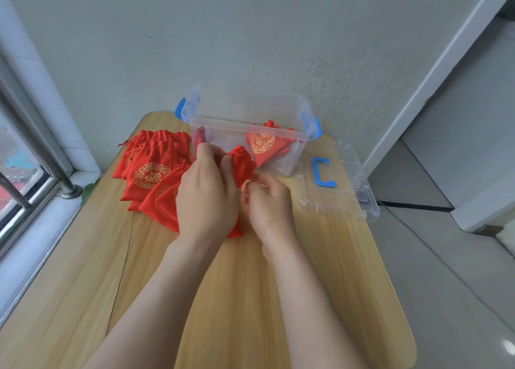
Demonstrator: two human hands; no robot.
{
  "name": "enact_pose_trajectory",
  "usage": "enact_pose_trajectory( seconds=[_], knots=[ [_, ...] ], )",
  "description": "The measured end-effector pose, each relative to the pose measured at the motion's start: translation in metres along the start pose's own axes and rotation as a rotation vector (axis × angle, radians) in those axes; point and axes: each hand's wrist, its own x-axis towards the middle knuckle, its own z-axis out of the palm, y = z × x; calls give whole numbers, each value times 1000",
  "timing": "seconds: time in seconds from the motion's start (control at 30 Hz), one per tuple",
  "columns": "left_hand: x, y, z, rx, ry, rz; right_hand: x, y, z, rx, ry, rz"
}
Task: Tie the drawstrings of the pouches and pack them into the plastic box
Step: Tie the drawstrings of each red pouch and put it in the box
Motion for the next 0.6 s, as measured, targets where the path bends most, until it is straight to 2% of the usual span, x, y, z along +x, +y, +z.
enact_pose_trajectory(
  seconds=[0.1, 0.2, 0.47, 0.6],
  knots=[
    [9, 2, 3, -221, -102, -62, 6, -2, -2, 246, -59, 62],
    [12, -1, 10, -312, -184, -158, 14, -6, -12, 359, -49, 112],
    [9, 11, 16, -497, -224, -459, 15, -10, -30, 379, 170, -41],
    [6, 17, 20, -481, -156, -456, 16, -11, -35, 381, 184, -71]
  ],
)
